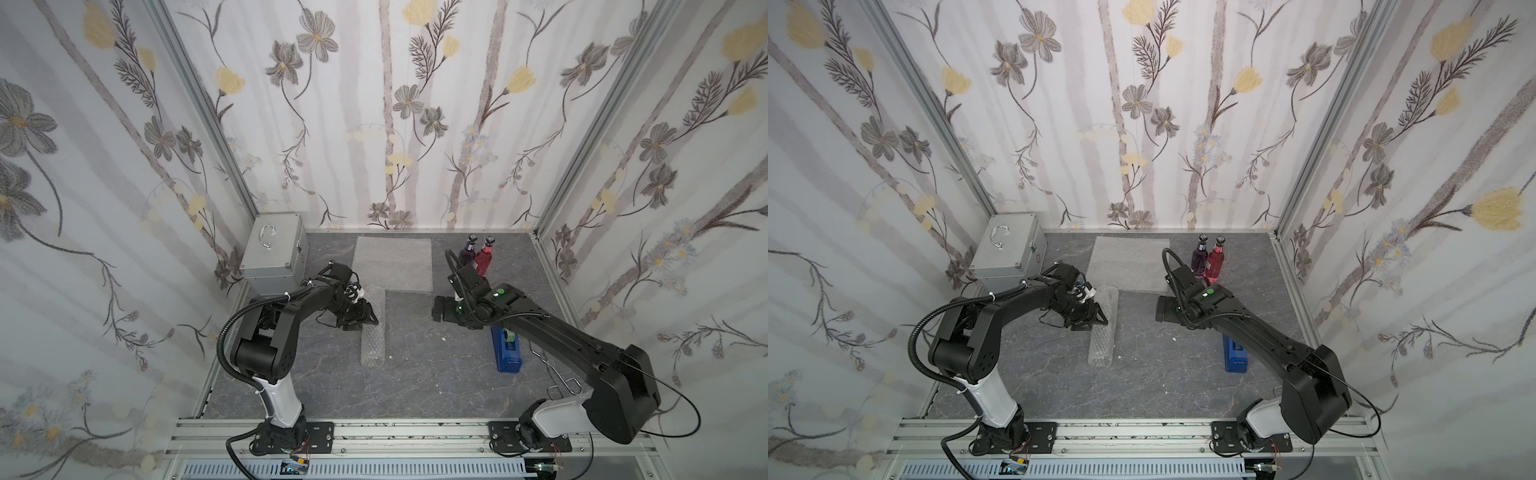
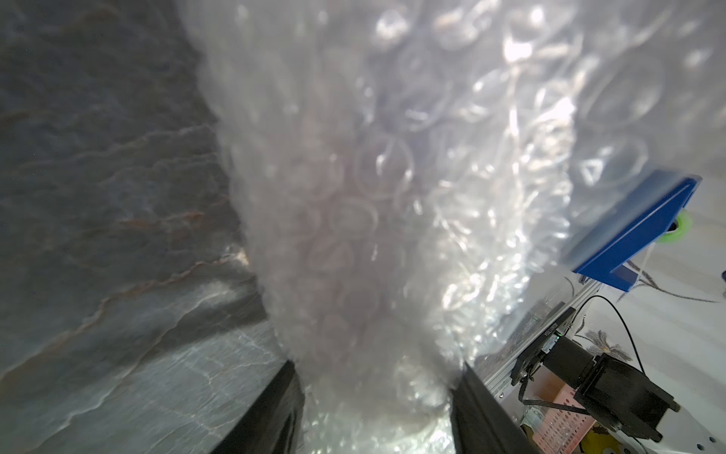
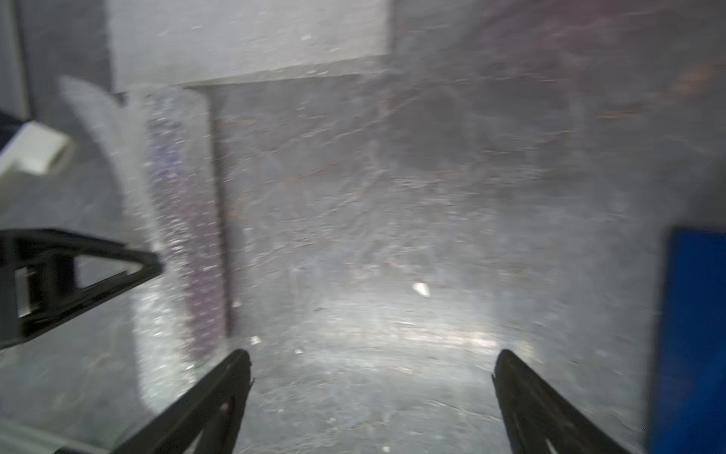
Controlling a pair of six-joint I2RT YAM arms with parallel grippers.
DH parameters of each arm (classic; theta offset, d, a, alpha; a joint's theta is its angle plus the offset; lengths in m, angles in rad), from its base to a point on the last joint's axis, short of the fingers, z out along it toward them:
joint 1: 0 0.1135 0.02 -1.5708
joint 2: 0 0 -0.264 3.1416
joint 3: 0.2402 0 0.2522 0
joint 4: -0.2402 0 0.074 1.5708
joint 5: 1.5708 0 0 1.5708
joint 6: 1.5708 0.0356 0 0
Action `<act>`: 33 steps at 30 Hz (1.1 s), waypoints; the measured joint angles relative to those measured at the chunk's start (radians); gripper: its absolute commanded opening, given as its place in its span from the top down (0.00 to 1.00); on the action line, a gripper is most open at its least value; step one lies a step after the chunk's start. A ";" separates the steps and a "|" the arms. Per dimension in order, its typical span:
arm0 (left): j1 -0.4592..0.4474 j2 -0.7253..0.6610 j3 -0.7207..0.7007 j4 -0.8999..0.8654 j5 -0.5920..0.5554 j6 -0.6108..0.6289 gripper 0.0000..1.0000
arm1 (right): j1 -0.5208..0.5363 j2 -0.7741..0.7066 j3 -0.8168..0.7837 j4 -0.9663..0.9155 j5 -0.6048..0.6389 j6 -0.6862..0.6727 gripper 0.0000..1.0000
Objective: Wrap wine bottles in bubble wrap
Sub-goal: Wrap the wine bottle in bubble wrap, then move the Tape Cutter to the center of the board.
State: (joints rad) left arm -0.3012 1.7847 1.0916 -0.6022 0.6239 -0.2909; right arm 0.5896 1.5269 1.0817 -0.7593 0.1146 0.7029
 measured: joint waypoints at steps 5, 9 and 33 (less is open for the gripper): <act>0.000 0.000 -0.001 0.003 0.000 0.000 0.42 | -0.162 -0.122 -0.068 -0.146 0.164 -0.017 0.00; 0.000 -0.002 -0.003 0.005 0.000 0.000 0.42 | -0.253 -0.147 -0.121 -0.164 0.201 -0.063 0.00; 0.001 -0.013 -0.016 0.019 -0.003 0.000 0.42 | -0.375 0.125 -0.145 0.063 0.080 -0.219 0.58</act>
State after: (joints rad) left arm -0.3004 1.7721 1.0760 -0.5835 0.6209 -0.2913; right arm 0.2142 1.6516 0.9367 -0.6960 0.1944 0.4839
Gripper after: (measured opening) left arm 0.582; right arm 0.475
